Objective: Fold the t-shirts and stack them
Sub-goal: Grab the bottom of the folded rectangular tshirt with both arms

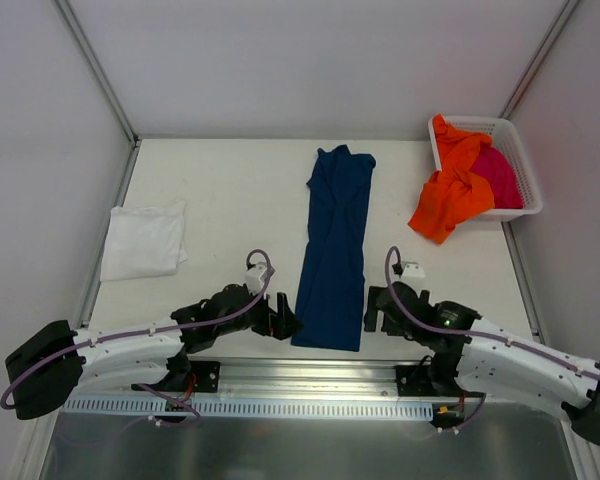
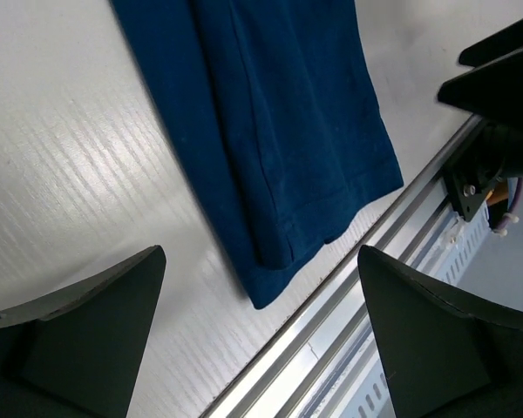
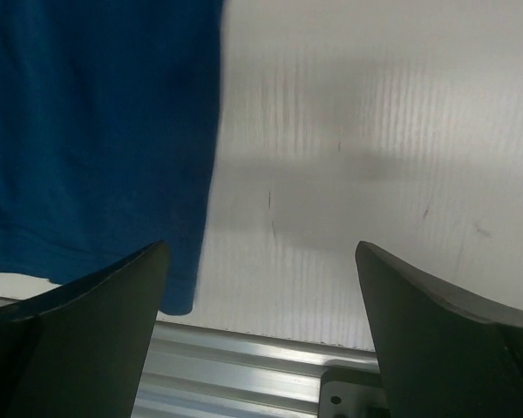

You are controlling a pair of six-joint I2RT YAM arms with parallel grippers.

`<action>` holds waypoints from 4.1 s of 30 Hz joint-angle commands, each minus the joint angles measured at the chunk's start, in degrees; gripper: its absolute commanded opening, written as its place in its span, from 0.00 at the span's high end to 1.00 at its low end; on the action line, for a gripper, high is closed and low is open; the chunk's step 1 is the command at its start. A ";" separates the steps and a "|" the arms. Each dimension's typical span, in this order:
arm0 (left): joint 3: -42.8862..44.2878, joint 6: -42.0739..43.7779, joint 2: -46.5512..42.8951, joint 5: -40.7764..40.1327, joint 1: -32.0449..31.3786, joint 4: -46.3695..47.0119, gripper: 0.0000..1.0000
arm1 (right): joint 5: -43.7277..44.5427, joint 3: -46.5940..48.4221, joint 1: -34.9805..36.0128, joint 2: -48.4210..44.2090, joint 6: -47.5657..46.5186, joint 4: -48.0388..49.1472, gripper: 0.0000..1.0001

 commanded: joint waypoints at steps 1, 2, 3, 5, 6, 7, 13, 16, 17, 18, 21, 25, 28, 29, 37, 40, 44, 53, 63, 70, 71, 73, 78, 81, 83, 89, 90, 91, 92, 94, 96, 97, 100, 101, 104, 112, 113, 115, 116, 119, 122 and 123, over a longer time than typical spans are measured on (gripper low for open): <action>-1.90 -2.31 -1.77 2.21 0.10 6.17 0.06 | 6.43 -3.72 8.21 3.75 13.85 3.70 0.07; -2.25 -2.40 -1.77 2.30 0.10 5.91 0.06 | 6.79 -4.25 9.73 6.99 17.44 4.50 0.07; -2.77 -2.67 -1.60 2.82 0.10 5.91 0.06 | 7.75 -4.78 11.22 8.76 19.13 5.72 0.06; -3.74 -3.28 -1.51 3.61 0.10 6.78 0.06 | 8.63 -4.43 15.01 14.11 22.90 6.35 0.04; -4.01 -3.46 -1.42 3.97 0.10 7.05 0.06 | 9.07 -3.99 15.89 15.71 23.97 6.35 0.04; -4.53 -3.98 -1.51 4.67 0.10 7.57 0.06 | 9.77 -3.21 17.29 16.94 24.76 6.52 0.03; -10.24 -7.85 -0.72 7.92 0.10 17.06 0.06 | 11.27 -1.71 21.16 19.94 28.63 7.67 0.02; -11.57 -8.99 0.07 8.45 0.01 19.27 0.07 | 13.11 0.39 23.62 18.98 31.27 3.20 0.02; -11.74 -9.00 0.16 8.54 -0.25 19.35 0.07 | 13.64 1.36 24.24 18.54 31.79 -0.73 0.02; -11.74 -9.08 0.16 8.45 -0.34 19.27 0.07 | 15.04 2.33 25.64 18.01 32.50 -2.94 0.02; -11.48 -9.09 0.60 8.37 -0.86 18.83 0.07 | 17.68 6.81 28.27 15.99 34.87 -11.04 0.02; -11.31 -9.35 1.04 8.02 -1.48 18.56 0.08 | 19.18 8.75 29.87 14.32 35.58 -13.69 0.02; -11.13 -9.35 1.30 7.66 -1.92 18.39 0.08 | 18.66 7.44 30.13 15.46 36.63 -11.94 0.02; -11.04 -9.26 1.48 7.58 -2.01 18.39 0.08 | 18.05 6.04 30.13 16.59 36.89 -9.67 0.02; -11.13 -9.52 3.59 7.31 -3.50 19.79 0.09 | 15.32 1.11 30.83 22.75 37.69 3.96 0.02; -11.04 -9.79 5.25 7.22 -4.11 21.46 0.09 | 15.49 1.90 31.01 24.07 37.16 4.77 0.02; -10.95 -10.14 6.84 6.87 -4.91 23.40 0.09 | 16.63 3.13 31.27 23.46 36.46 3.81 0.02; -9.99 -10.31 11.32 5.55 -6.84 26.21 0.09 | 20.06 0.67 31.45 21.43 37.33 6.34 0.02; -8.67 -10.31 15.98 5.11 -7.81 28.14 0.13 | 18.66 -3.90 31.45 23.28 39.36 13.29 0.07; -7.97 -9.79 13.26 2.57 -8.34 23.32 0.21 | 17.95 -4.78 31.54 26.00 39.45 17.77 0.26; -7.88 -9.70 12.91 2.30 -8.42 21.57 0.23 | 17.87 -4.52 31.54 26.35 39.36 18.04 0.27; -7.62 -9.17 11.51 1.69 -8.42 20.15 0.27 | 17.43 -3.64 31.45 27.32 38.83 17.52 0.30; -6.39 -8.56 10.62 0.28 -8.42 15.50 0.42 | 17.25 -1.53 31.45 28.29 37.87 15.76 0.41; -5.86 -8.38 11.93 0.46 -8.42 15.31 0.54 | 17.16 -0.30 31.45 28.47 37.69 13.91 0.52; -5.15 -8.29 12.90 0.63 -8.42 15.31 0.67 | 16.99 0.66 31.45 28.64 37.86 12.16 0.64; -3.84 -8.21 17.56 1.42 -8.51 17.24 0.93 | 17.08 2.07 31.98 29.08 38.56 8.55 0.90; -3.57 -8.21 17.91 1.60 -8.60 17.33 0.96 | 17.08 2.42 31.98 29.26 38.74 8.11 0.94; -3.31 -8.12 18.27 1.60 -8.86 17.42 0.96 | 16.90 2.43 31.98 29.43 38.92 7.50 0.99; -3.22 -8.03 18.88 1.60 -9.04 17.68 0.96 | 16.90 2.60 31.98 29.78 39.01 7.32 0.99; -2.96 -8.03 19.06 1.34 -9.30 17.69 0.98 | 16.72 2.69 32.24 30.05 39.09 7.32 1.00; -2.96 -7.85 18.89 1.25 -9.30 17.69 0.99 | 16.46 2.78 32.15 30.57 39.18 7.40 1.00; -2.96 -7.85 18.62 1.16 -9.30 17.69 0.99 | 16.29 2.78 32.15 30.75 39.18 7.40 1.00; -2.52 -7.85 18.01 0.98 -9.30 16.11 0.92 | 16.20 3.04 32.24 31.19 39.10 7.41 0.98; -2.34 -7.68 17.66 0.98 -9.30 15.49 0.88 | 16.46 3.13 32.24 31.19 39.18 7.49 0.97; -2.34 -7.76 17.22 0.90 -9.39 14.26 0.47 | 16.46 3.22 32.24 31.19 38.92 7.40 0.97; -3.48 -8.12 15.90 -0.69 -9.83 14.00 0.28 | 16.28 3.48 32.24 31.45 38.92 7.23 0.98; -3.40 -8.12 16.42 -0.69 -9.83 13.99 0.28 | 16.28 3.48 32.24 31.54 38.74 7.14 0.98; -3.13 -8.12 17.30 -0.69 -9.83 14.26 0.28 | 16.46 3.74 32.24 31.54 38.57 7.40 0.98; -3.04 -8.20 18.35 -0.69 -9.83 14.95 0.29 | 16.46 3.74 32.24 31.63 38.39 7.40 0.98; -3.13 -8.73 20.63 -0.69 -9.83 16.63 0.32 | 16.55 3.74 32.24 31.72 38.30 7.41 0.99; -3.22 -9.43 22.74 -0.42 -9.83 18.65 0.42 | 16.46 3.66 32.24 31.63 38.39 7.58 1.00; -3.13 -9.44 23.27 -0.42 -9.83 19.52 0.45 | 16.37 3.48 32.33 31.54 38.48 7.67 1.00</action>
